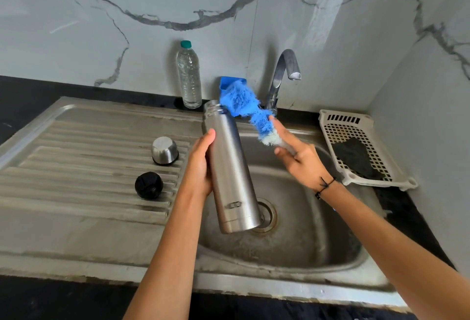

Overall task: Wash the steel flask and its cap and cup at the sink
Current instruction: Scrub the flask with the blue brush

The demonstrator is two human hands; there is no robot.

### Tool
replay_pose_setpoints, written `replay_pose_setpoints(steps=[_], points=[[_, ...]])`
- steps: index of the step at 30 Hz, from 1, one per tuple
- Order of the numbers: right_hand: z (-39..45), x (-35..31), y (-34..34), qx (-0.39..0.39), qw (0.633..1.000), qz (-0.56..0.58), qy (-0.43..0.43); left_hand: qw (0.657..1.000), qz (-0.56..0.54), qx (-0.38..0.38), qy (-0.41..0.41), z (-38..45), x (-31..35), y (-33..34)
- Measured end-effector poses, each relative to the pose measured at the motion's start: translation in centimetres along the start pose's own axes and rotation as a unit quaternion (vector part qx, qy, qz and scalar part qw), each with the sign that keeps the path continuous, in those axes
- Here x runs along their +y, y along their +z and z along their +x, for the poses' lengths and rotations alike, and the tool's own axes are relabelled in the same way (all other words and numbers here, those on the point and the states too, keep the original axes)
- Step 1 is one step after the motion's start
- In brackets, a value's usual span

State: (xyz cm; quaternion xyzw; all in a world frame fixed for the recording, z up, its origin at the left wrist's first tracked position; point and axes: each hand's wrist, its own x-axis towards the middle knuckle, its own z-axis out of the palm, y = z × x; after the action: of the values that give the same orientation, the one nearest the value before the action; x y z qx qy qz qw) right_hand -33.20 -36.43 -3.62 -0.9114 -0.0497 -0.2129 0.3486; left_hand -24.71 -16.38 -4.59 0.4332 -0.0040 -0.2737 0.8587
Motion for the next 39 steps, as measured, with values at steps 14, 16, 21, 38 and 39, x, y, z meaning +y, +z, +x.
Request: replay_pose_setpoints(steps=[14, 16, 21, 38, 39], points=[[-0.8, 0.5, 0.1, 0.025, 0.999, -0.043, -0.011, 0.995, 0.088, 0.051, 0.019, -0.5, 0.5, 0.6], [0.1, -0.7, 0.1, 0.023, 0.999, -0.028, -0.037, 0.993, 0.1, 0.056, 0.012, -0.5, 0.4, 1.1], [0.5, -0.5, 0.7, 0.007, 0.999, -0.015, -0.043, 0.992, 0.125, -0.009, -0.003, -0.7, 1.0, 0.9], [-0.8, 1.0, 0.8, 0.024, 0.999, -0.003, -0.021, 0.982, 0.177, -0.024, 0.059, -0.7, 1.1, 1.3], [-1.2, 1.4, 0.6, 0.022, 1.0, -0.002, 0.0, 0.984, 0.168, -0.018, 0.055, -0.7, 1.1, 1.2]])
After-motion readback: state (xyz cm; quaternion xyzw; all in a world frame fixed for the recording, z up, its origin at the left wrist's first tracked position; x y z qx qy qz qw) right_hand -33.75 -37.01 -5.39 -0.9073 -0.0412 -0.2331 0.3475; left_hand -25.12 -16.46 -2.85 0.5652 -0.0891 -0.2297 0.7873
